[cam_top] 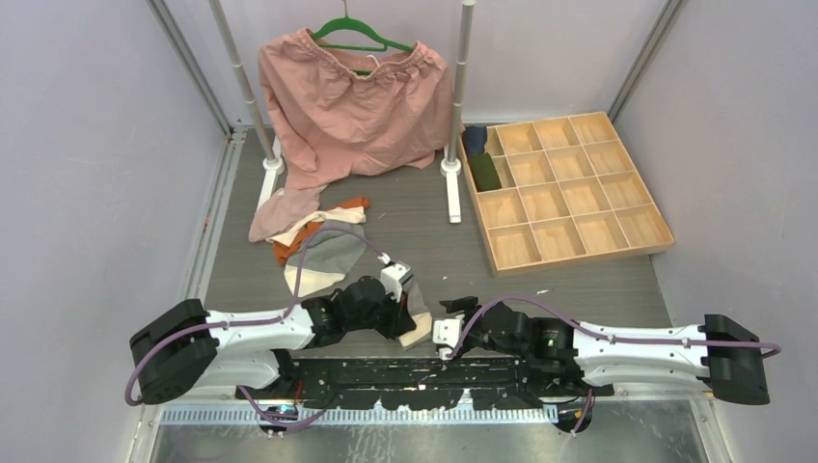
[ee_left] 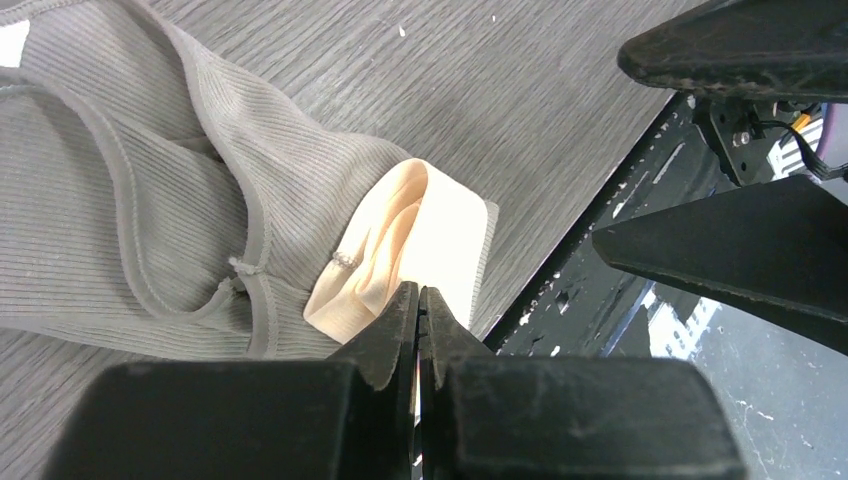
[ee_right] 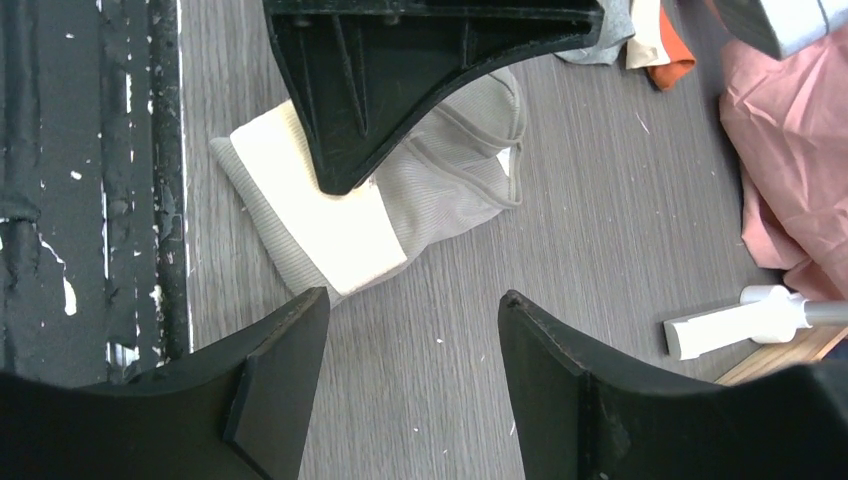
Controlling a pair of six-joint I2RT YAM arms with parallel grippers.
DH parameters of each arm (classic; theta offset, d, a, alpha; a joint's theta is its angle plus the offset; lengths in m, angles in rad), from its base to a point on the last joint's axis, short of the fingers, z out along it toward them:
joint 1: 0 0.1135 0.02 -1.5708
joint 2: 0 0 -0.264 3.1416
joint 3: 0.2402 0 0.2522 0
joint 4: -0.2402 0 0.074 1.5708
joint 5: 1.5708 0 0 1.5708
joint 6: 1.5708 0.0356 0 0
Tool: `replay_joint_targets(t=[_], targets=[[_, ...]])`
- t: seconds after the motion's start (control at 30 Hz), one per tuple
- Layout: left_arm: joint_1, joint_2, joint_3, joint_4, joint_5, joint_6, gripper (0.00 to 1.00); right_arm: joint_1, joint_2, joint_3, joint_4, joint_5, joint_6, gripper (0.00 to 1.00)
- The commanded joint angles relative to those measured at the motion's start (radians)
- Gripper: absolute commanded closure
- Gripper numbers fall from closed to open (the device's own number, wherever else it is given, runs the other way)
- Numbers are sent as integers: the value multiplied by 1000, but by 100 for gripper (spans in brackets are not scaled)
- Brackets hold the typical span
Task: Roll the underwear
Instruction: Roll the underwear to the center of the board.
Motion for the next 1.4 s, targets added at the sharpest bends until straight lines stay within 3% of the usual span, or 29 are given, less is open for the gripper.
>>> replay_joint_targets(t=[0.0,0.63,1.07,1.37], targets=[[-4,-13,-17,28,-35,7,99,2,12,73,-66,-47,-61,31],[-3,160,-38,154,-15,8,99,1,225,228,-310,-207,-233,30],[-1,153,-114,149,-134,-47,99,10,334,161,-77,-161,-296,31],[0,207,-111,134,-171,-66,100,11,426,169,-66,-163,-339,36]])
